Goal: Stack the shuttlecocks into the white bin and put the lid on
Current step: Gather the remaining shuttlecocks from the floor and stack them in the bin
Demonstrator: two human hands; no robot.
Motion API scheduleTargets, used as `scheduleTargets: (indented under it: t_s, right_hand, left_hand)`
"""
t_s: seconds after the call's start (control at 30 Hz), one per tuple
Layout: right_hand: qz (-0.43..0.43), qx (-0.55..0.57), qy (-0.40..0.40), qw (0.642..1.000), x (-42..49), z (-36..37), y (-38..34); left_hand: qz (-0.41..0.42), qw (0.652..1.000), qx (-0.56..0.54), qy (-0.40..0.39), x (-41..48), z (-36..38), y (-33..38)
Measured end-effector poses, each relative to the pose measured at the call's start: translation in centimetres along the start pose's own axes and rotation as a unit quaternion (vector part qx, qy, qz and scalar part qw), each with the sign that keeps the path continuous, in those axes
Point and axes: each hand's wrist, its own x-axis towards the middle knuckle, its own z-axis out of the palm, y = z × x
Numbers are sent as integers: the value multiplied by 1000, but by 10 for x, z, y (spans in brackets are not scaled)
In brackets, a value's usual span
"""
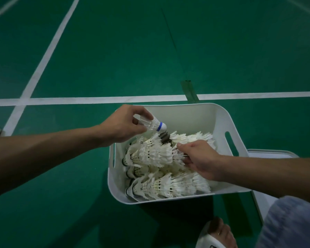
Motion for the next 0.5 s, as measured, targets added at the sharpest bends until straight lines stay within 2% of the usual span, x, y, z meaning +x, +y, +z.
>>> scheduleTargets:
  t_s: [0.13, 0.27, 0.37, 0.43, 0.5]
  right_hand:
    - [25, 12, -20, 999, 2, -2, -10]
    - [-7, -53, -5, 999, 5, -14, -12]
    - [-61, -112, 11, 992, 2, -23, -15]
    - [-125, -152, 40, 980, 1, -29, -22]
    - [-202, -158, 36, 966, -2, -31, -31]
  left_hand:
    - [18, 999, -19, 19, 0, 3, 6]
    - [29, 999, -30, 32, -1, 9, 11]
    - [26, 998, -54, 24, -2, 14, 15]
    - [33, 997, -62, 20, -2, 16, 22]
    - [49, 997, -67, 3, 0, 19, 29]
